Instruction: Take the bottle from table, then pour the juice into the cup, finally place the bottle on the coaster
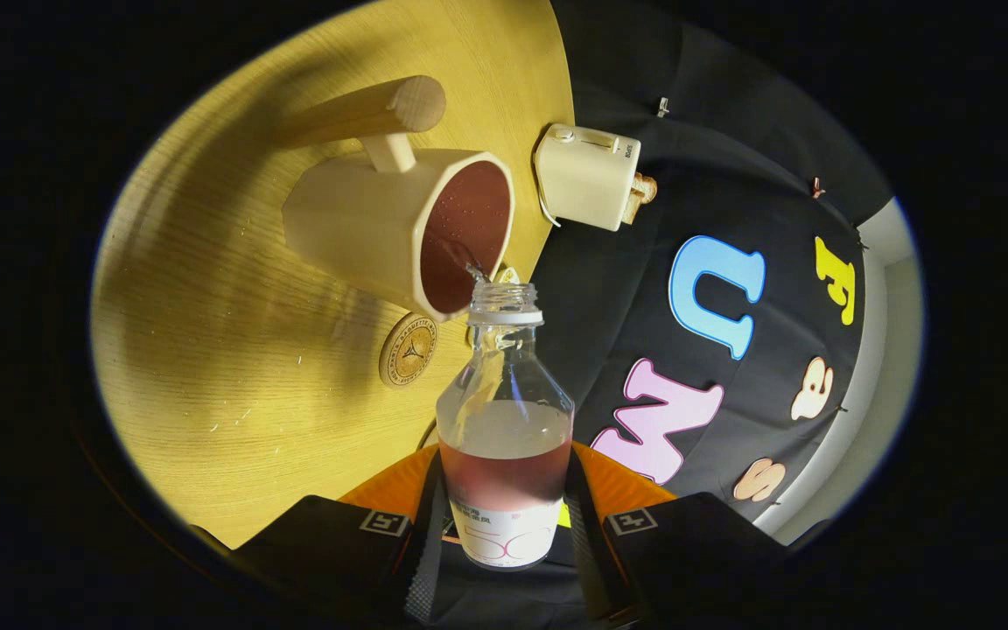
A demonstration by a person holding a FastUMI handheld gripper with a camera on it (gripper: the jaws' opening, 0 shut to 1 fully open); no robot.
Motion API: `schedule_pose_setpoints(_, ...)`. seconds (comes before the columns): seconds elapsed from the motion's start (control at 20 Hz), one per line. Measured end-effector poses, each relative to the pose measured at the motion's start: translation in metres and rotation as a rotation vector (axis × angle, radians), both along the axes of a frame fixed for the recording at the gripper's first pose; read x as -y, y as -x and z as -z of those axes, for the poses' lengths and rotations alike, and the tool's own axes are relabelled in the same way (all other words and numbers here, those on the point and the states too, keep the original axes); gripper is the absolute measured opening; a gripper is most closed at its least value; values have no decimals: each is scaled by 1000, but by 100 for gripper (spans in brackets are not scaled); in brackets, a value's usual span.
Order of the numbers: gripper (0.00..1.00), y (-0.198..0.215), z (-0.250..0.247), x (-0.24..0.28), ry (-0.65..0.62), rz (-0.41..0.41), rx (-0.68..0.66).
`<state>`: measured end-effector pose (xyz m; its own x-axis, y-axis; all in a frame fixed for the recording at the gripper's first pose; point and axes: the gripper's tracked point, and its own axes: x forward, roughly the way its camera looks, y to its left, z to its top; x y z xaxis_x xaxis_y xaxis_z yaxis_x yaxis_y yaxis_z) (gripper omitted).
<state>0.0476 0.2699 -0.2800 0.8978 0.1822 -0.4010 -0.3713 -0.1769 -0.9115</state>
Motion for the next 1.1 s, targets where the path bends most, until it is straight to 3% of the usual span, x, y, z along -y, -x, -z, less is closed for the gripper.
schedule_pose_setpoints(1.1, 67, -4, -7, 0, 60, -32, 27)
